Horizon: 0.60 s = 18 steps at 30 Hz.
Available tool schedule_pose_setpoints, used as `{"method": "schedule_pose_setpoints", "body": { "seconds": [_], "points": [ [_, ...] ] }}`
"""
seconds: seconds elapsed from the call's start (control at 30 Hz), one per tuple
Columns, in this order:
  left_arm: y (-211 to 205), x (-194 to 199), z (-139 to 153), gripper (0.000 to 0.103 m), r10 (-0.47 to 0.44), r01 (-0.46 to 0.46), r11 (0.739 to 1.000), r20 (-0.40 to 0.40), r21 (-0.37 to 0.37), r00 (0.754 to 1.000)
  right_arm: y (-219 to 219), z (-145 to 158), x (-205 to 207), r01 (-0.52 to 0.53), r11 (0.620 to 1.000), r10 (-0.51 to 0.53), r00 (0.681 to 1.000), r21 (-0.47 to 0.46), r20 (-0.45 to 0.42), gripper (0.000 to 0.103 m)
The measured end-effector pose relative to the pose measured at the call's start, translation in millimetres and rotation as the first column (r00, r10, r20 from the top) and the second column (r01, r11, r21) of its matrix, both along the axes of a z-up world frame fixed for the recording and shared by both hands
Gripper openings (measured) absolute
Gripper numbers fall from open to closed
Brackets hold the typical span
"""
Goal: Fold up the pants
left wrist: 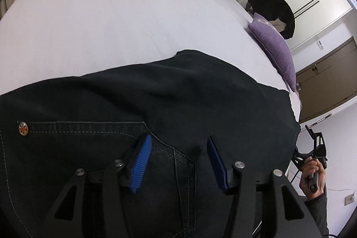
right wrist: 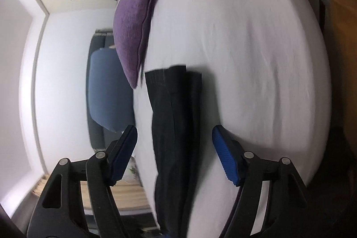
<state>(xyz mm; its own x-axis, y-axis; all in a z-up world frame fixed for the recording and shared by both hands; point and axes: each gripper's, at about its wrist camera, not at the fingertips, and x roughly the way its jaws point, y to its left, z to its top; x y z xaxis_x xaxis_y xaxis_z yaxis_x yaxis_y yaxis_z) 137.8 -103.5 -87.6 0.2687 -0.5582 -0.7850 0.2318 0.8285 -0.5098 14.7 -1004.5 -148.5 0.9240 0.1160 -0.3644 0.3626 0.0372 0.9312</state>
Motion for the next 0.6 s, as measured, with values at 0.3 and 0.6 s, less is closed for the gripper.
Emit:
{"method": "schedule_pose_setpoints", "body": {
  "seconds": [0.3, 0.6],
  "points": [
    [-3, -3, -2, 0.054, -0.001, 0.000, 1.000, 0.009, 0.023, 1.000, -28, -13, 62, -0.035, 0.999, 0.035, 0.999, 0.012, -0.005, 0.029],
    [7, -7, -2, 0.054, 0.002, -0.002, 1.000, 0.015, 0.014, 1.000, -26, -14, 64, -0.034, 0.998, 0.032, 0.999, -0.055, -0.022, 0.005]
  ]
}}
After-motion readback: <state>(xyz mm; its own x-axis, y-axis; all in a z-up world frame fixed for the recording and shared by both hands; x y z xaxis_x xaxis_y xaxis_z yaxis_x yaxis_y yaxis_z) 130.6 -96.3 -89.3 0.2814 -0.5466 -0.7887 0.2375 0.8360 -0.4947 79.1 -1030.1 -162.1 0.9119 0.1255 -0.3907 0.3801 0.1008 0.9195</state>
